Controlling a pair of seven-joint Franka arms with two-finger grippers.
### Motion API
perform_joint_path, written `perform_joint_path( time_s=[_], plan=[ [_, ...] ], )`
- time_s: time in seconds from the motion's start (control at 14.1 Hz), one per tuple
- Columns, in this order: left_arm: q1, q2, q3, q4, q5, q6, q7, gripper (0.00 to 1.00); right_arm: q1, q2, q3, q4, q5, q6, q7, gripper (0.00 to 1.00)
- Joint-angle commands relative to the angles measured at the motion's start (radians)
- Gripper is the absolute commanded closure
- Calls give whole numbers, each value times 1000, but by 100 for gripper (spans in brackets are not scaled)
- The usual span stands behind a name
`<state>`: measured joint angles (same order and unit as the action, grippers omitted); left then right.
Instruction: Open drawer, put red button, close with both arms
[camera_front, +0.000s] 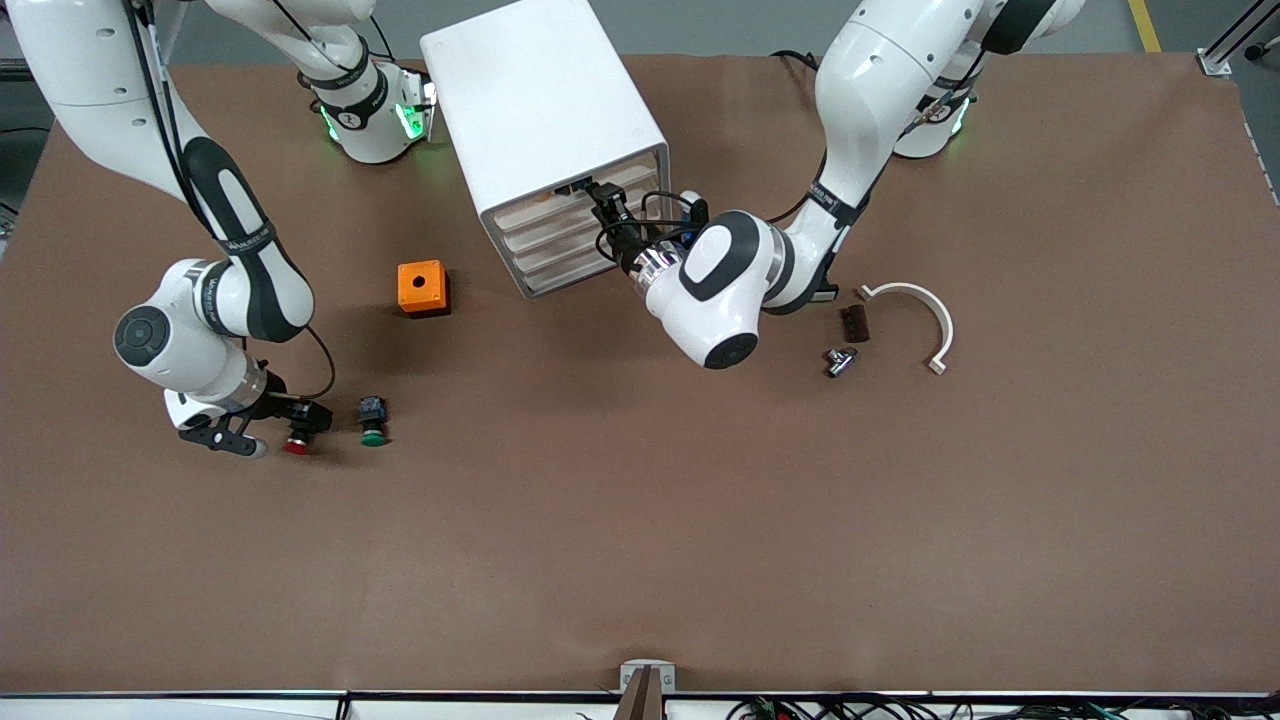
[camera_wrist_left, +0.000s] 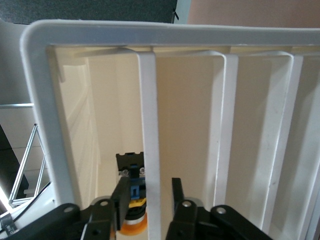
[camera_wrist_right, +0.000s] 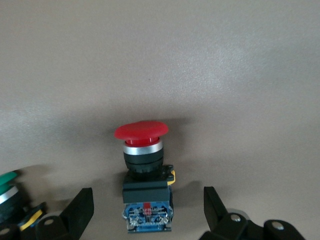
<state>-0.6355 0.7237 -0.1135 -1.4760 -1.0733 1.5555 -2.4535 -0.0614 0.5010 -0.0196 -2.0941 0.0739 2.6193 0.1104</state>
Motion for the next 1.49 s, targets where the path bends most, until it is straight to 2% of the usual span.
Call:
perform_joint_path(
  time_s=[0.0, 0.07, 0.14, 0.21, 0.43, 0.5, 0.57, 0.64, 0.85, 1.0, 1.14, 1.28, 1.42],
  plan=[
    [-15, 13, 8, 19, -7, -12, -2, 78, 2, -7, 3, -17, 17, 11, 9, 40],
    [-16, 13, 8, 19, -7, -11, -1, 87, 2, -9, 3, -17, 17, 5, 11, 65],
    [-16, 17, 8, 19, -7, -8, -1, 90, 2, -10, 3, -17, 17, 2, 12, 92],
    [-16, 22, 8, 19, -8, -8, -2, 90, 2, -10, 3, -15, 17, -1, 26, 100],
    [-15, 23, 8, 20, -8, -8, -1, 85, 5, -50, 3, 28, 17, -115, 46, 100],
    [-15, 23, 8, 20, -11, -8, -4, 60, 11, -71, 3, 54, 17, -174, 46, 100],
    [-15, 22, 8, 20, -13, -8, -13, 21, 12, -102, 3, 86, 17, -250, 60, 100],
    [-10, 20, 8, 22, -16, -9, -15, 4, 12, -133, 3, 118, 17, -328, 87, 100],
    [2, 22, 17, 23, -17, -9, -27, 5, 72, -234, 4, 259, 17, -633, 255, 100],
    [29, 32, 18, 25, -17, -8, -15, 7, 135, -271, 4, 347, 17, -784, 415, 100],
    [59, 71, 18, 54, -17, -8, -18, 14, 208, -295, 4, 388, 17, -850, 564, 100],
    [63, 100, 18, 65, -16, 5, -12, 16, 267, -299, 6, 419, 18, -871, 673, 100],
    [39, 114, 18, 65, -16, 43, -12, 29, 313, -297, 4, 428, 24, -865, 762, 100]
  ],
)
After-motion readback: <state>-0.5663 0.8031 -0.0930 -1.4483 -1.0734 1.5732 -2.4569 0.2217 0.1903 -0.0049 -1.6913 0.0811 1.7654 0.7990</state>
